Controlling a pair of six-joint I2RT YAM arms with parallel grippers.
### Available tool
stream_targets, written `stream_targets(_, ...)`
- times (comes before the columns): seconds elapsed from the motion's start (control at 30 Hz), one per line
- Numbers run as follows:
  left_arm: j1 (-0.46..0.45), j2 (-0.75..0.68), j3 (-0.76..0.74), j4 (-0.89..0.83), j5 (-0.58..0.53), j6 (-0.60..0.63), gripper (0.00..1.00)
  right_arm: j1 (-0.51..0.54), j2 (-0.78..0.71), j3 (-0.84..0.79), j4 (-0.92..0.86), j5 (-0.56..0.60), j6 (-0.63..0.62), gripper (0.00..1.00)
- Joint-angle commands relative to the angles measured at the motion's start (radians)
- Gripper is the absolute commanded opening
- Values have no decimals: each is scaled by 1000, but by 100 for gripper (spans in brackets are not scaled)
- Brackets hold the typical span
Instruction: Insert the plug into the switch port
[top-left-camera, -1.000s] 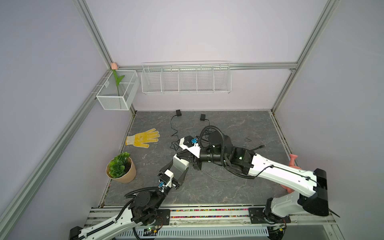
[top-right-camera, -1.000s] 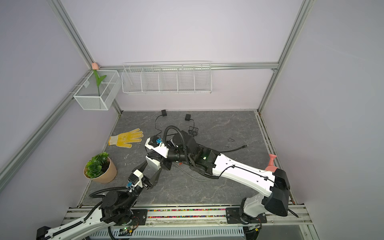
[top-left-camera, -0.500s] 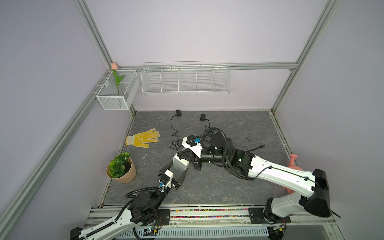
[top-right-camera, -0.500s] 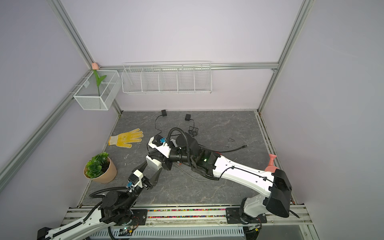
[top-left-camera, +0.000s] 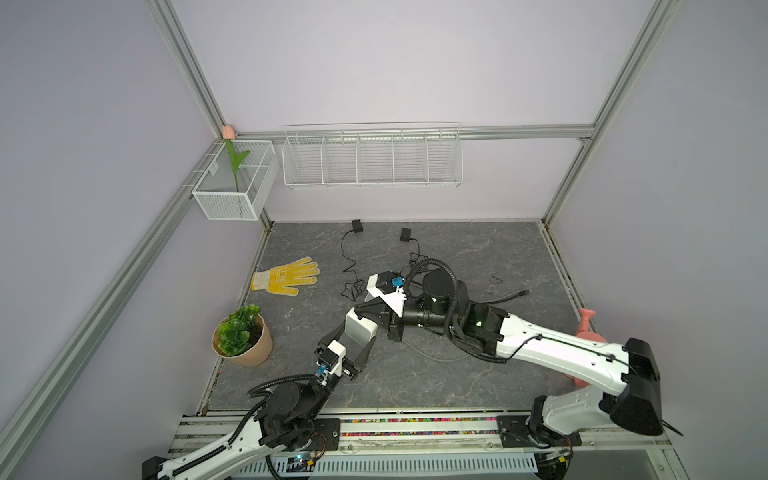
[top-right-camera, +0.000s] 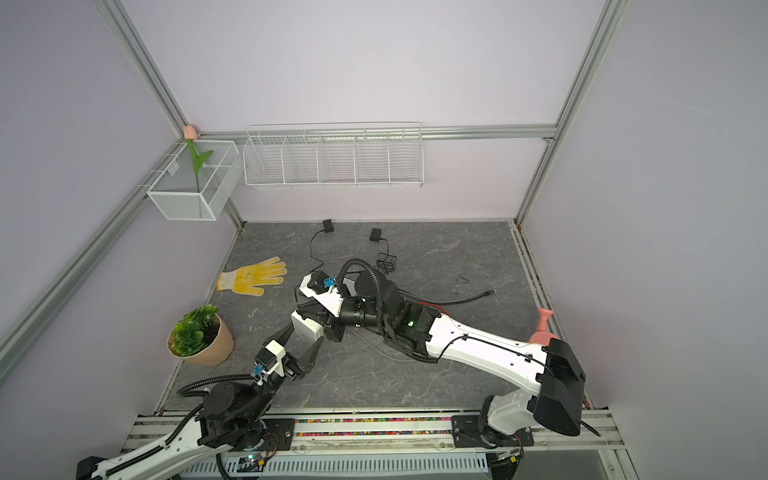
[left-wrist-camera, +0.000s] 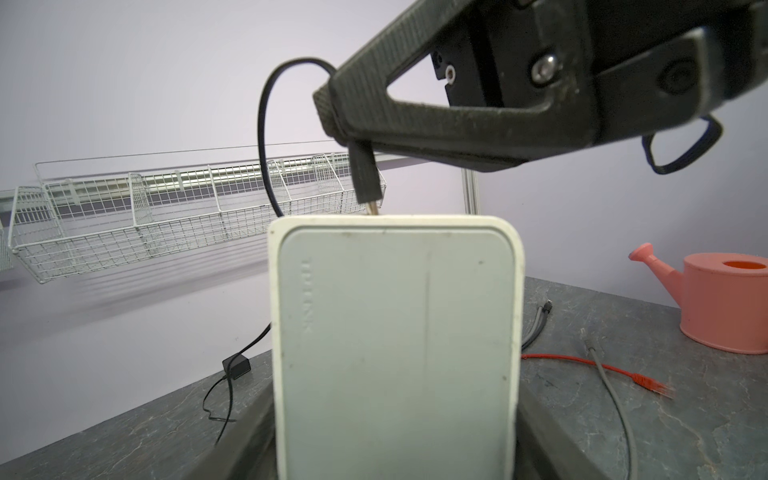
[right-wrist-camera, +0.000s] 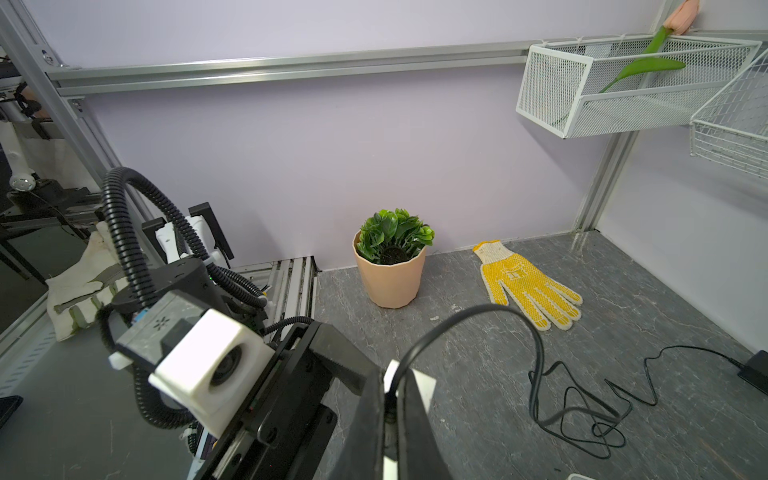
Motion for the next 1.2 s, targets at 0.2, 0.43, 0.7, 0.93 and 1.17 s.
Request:
stream_targets(0.2,-7,-32,41,171,58,2,0,7,7,-99,-93,43,9,7)
stream_targets(0.43,-7,-31,45,184,70,2,0,5,5,-128,-82,53,22,7)
stream_targets(0.7,-7,-34,50,198,74,3,0,8,28,-151,-62,59,36,7)
stream_targets(0.93,-7,-39,50,209,76,5,0,10,48,-178,-53,74,48,7)
stream_targets(1.17,-7,-63,47,209,68,7,0,11,45,-213,-43,102,58,7)
